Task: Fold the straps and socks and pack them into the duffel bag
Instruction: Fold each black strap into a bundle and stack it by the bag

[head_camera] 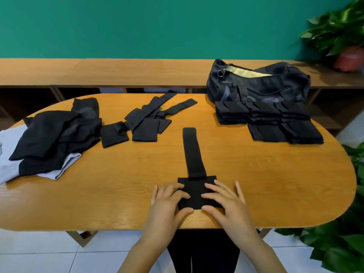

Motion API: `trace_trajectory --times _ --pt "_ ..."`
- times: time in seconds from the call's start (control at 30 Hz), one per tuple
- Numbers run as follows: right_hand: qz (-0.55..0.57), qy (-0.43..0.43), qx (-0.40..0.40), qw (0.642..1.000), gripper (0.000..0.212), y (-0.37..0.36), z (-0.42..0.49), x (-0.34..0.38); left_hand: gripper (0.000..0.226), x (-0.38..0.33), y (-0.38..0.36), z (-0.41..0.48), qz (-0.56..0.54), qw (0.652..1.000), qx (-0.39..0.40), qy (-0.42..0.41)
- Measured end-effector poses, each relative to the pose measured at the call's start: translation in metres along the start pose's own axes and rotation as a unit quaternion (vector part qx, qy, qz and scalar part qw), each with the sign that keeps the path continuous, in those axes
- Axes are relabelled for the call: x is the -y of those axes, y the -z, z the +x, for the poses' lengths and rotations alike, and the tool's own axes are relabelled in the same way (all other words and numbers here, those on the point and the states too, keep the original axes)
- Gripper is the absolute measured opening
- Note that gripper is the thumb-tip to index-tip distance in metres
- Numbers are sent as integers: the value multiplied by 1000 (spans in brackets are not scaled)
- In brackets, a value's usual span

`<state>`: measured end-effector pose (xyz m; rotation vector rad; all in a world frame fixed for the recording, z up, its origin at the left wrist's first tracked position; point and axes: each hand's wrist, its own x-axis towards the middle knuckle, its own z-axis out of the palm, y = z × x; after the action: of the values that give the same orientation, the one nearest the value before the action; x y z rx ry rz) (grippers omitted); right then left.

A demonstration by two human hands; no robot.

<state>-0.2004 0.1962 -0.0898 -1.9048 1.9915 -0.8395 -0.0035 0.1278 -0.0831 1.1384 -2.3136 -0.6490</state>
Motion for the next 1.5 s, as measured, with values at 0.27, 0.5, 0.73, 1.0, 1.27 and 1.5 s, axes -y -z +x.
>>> trace_trajectory --times 0.27,0.5,0.73,1.0,1.27,1.5 --pt "6 2 -19 1000 45 -1 -2 0 44 6 -7 -3 15 996 -65 -58" --pt "-42 27 -54 997 44 -3 -1 2 39 3 -7 1 -13 997 -79 2" --pt "-25 16 -81 996 33 -2 3 5 46 2 -6 3 -17 998 -64 12" --pt "2 7 -77 997 30 -2 7 7 42 -3 -12 10 0 998 -57 13" --pt "12 7 -78 997 37 7 9 6 42 -4 -14 16 -6 997 -70 23" --pt "21 6 -96 995 35 3 12 10 44 -4 -12 16 -17 997 -68 27"
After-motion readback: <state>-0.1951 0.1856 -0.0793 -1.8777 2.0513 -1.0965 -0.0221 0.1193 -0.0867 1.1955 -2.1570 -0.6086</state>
